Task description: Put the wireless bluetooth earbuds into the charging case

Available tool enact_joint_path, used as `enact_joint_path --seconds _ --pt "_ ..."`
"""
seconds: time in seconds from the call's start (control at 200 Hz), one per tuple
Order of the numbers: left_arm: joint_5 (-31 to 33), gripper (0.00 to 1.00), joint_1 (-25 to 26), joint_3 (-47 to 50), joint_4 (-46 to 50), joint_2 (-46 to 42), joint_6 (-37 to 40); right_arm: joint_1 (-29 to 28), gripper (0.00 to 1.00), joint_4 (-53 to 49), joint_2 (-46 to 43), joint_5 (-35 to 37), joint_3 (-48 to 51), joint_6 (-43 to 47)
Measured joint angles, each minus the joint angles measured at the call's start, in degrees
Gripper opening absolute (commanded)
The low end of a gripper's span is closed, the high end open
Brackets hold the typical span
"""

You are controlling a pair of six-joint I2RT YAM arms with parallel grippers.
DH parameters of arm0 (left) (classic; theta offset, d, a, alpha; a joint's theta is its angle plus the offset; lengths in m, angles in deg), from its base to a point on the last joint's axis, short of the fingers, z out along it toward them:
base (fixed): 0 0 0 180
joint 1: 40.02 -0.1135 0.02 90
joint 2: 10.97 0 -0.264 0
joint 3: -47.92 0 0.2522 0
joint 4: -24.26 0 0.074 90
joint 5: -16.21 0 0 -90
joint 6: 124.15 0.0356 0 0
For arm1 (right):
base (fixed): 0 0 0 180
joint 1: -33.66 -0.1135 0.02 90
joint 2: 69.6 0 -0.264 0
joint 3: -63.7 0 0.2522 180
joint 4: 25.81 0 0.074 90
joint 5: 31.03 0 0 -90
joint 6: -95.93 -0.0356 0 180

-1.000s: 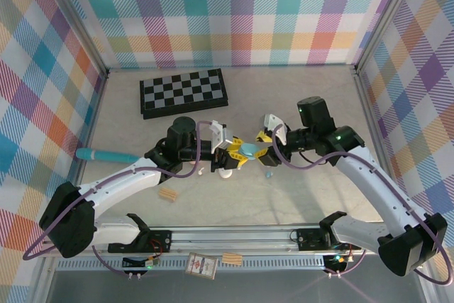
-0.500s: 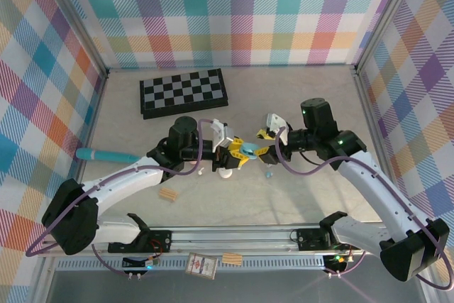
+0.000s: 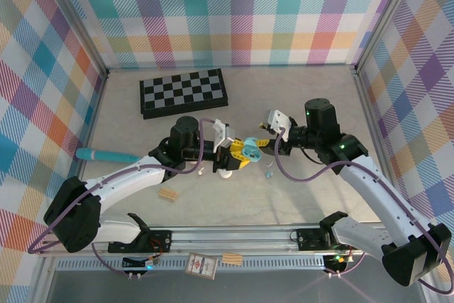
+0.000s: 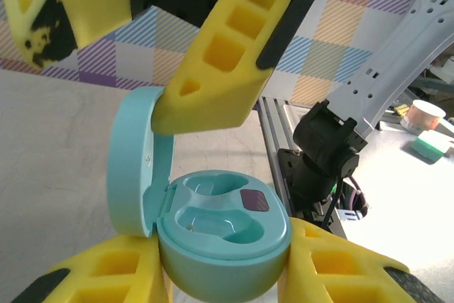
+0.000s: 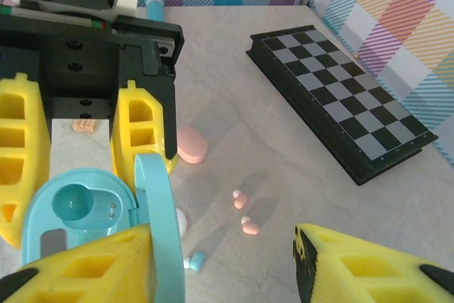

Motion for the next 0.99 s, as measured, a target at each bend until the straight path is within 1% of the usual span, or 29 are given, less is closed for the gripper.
enact_joint_path --seconds 0.135,0.28,0.395,0.505,0.57,0.64,0.745,0.995 --pt "-0.15 0.29 0.02 -0.17 -0.33 -0.02 -0.37 0.00 0.52 -0.70 0.31 -1.07 -0.02 0.52" --pt "-0.15 0.29 0.07 -0.17 -0.48 0.00 -0.37 0.00 0.43 -3.41 1.88 -2.82 -0.09 0.90" --pt "-0.17 0.29 0.07 -0.17 -0.63 0.22 -0.35 0.00 0.40 -3.96 2.38 -3.39 -0.17 0.70" --pt "-0.24 0.29 0.07 -0.17 -1.14 0.26 -0.26 0.02 0.32 -4.20 2.40 -3.41 -0.46 0.15" --pt "-0.39 0.29 0.07 -0.17 -1.36 0.26 0.00 0.04 0.29 -5.05 2.56 -3.89 -0.98 -0.31" --pt "-0.55 0.30 0.07 -0.17 -1.49 0.26 0.57 0.07 0.22 -6.12 3.06 -4.59 -1.79 -0.37" --pt "-0.57 0.30 0.07 -0.17 -1.51 0.26 1.01 0.07 0.15 -8.02 3.76 -6.12 -2.58 -0.48" --pt "-1.16 0.30 0.15 -0.17 -1.33 0.26 2.49 0.24 0.04 -10.56 4.61 -8.11 -3.87 0.17"
